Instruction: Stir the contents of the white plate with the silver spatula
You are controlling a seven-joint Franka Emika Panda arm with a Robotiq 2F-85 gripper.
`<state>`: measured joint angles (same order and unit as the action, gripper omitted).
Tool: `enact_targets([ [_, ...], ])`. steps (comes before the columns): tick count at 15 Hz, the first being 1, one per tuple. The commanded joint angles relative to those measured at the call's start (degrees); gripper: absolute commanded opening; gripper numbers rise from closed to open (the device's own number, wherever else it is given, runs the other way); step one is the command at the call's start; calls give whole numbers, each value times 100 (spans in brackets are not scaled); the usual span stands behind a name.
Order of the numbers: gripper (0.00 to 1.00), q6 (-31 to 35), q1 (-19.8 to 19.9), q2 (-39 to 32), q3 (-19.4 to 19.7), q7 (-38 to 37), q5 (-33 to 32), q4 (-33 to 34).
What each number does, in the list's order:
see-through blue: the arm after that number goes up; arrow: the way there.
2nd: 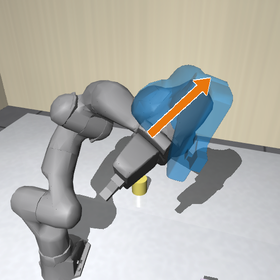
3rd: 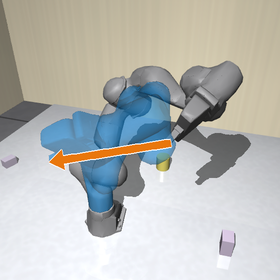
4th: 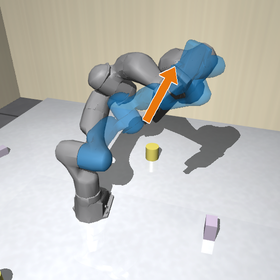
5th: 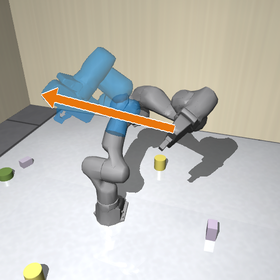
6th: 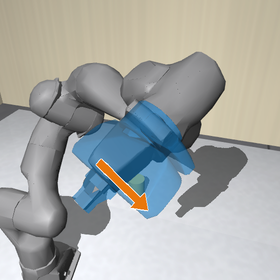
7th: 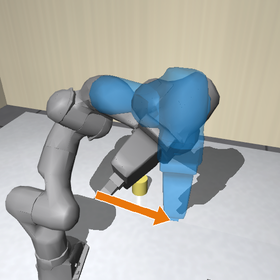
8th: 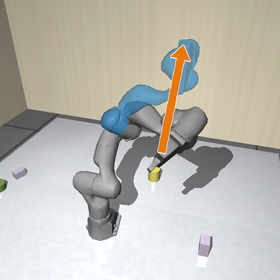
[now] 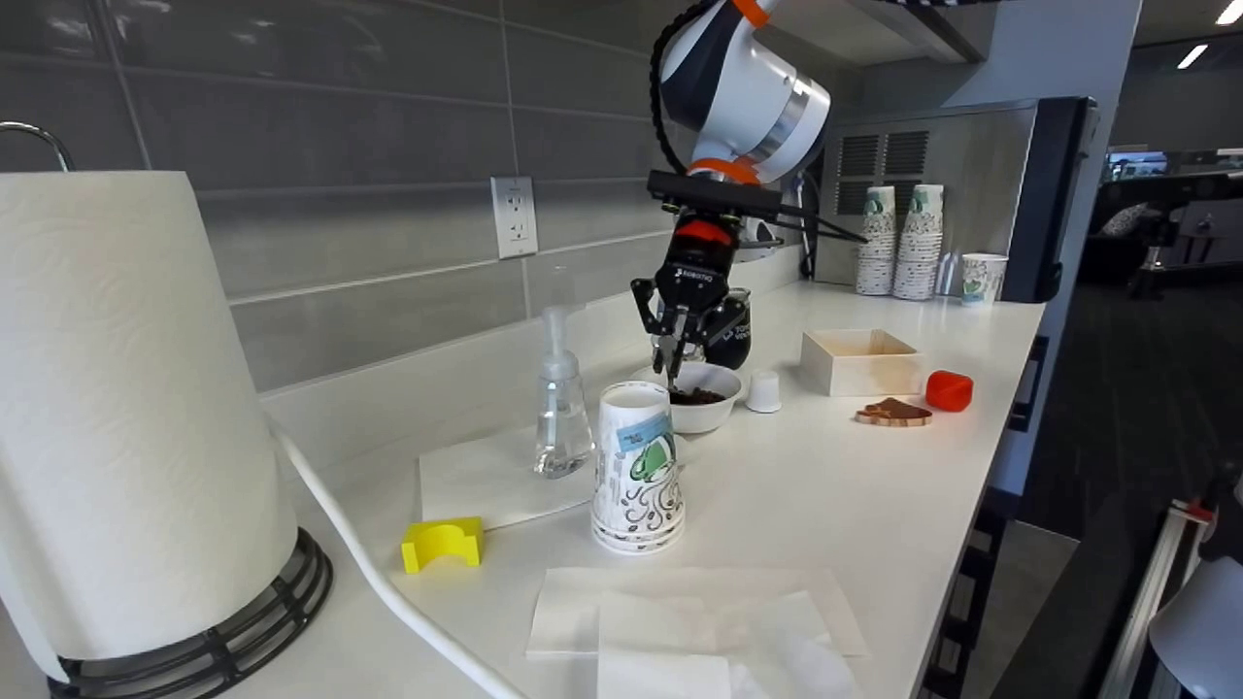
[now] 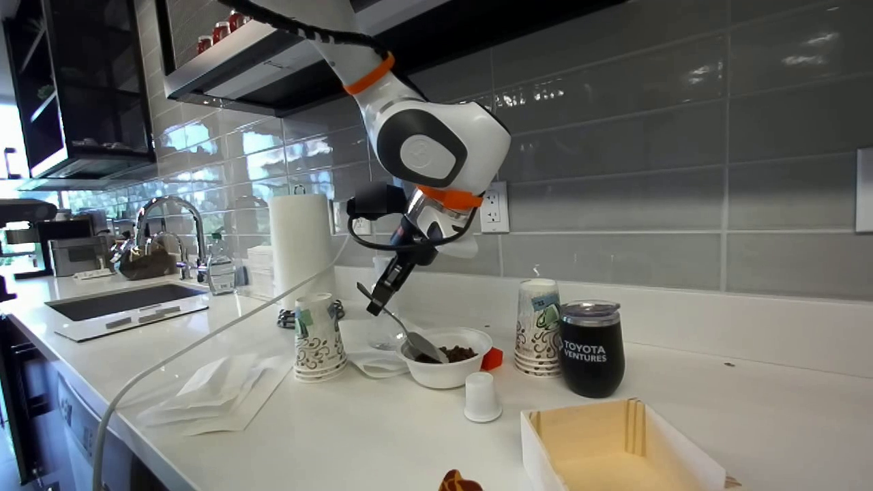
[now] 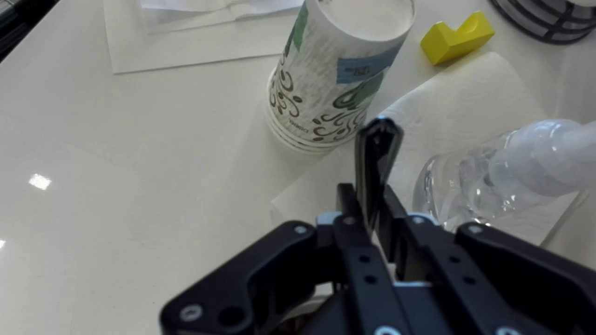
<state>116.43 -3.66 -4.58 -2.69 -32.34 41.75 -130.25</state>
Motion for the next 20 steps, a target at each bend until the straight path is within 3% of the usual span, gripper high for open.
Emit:
enact_targets([
  [1, 4, -418, 55, 12, 52, -307, -3, 238],
  [7, 4, -1163, 193, 90, 217, -494, -130, 388],
  [11, 4, -1322, 308, -58, 347, -677, -148, 432],
  [16, 4, -717, 343, 58, 420, -901, -82, 280],
  [20, 4, -211, 292, 90, 345, -657, 114, 228],
])
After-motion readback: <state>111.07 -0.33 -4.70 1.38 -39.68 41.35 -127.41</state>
